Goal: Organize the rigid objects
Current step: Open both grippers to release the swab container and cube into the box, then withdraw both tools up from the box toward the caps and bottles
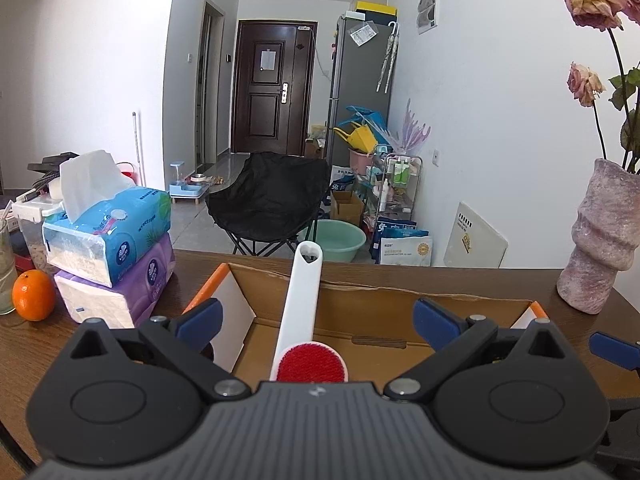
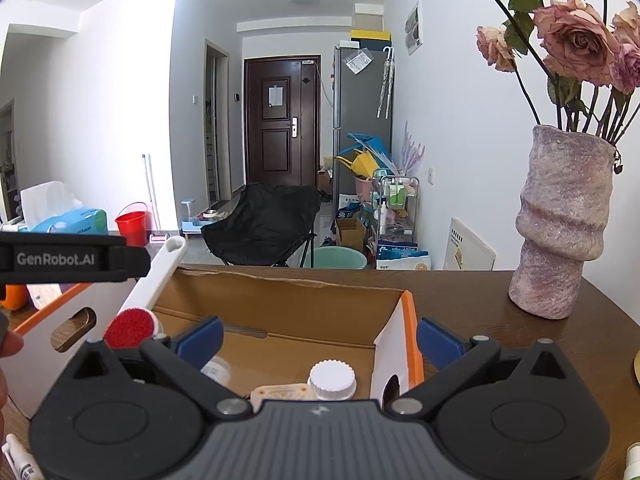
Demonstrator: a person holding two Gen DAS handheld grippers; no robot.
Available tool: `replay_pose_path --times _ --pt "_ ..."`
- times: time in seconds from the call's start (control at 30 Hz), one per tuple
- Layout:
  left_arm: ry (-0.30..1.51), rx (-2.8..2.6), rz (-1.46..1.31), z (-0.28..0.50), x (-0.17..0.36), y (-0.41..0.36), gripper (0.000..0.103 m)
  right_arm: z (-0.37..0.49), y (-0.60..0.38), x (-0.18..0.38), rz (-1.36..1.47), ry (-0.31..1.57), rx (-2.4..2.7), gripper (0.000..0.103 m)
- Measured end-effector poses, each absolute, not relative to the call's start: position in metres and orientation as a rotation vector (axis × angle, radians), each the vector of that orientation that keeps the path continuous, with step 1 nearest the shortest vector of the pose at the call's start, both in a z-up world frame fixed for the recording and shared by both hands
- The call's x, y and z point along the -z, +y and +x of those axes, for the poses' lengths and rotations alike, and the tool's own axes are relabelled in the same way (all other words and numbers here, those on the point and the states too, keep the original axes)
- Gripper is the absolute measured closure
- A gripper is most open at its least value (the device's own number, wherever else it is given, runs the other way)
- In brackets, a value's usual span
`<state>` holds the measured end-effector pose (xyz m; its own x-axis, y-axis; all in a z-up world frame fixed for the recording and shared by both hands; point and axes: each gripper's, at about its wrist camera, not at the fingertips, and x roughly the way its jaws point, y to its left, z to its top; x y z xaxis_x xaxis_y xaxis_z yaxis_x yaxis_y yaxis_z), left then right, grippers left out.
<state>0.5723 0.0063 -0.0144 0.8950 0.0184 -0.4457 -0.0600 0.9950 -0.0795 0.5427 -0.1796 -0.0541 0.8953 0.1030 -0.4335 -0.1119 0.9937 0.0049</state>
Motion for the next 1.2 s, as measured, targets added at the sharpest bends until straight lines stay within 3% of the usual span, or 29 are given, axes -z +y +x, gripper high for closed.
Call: replay_pose_path --times 1.2 --pt "0.454 -0.099 -0.103 0.504 0.009 0.02 0.0 0.48 -0.201 0.048 -0.021 0.424 -0.044 0.0"
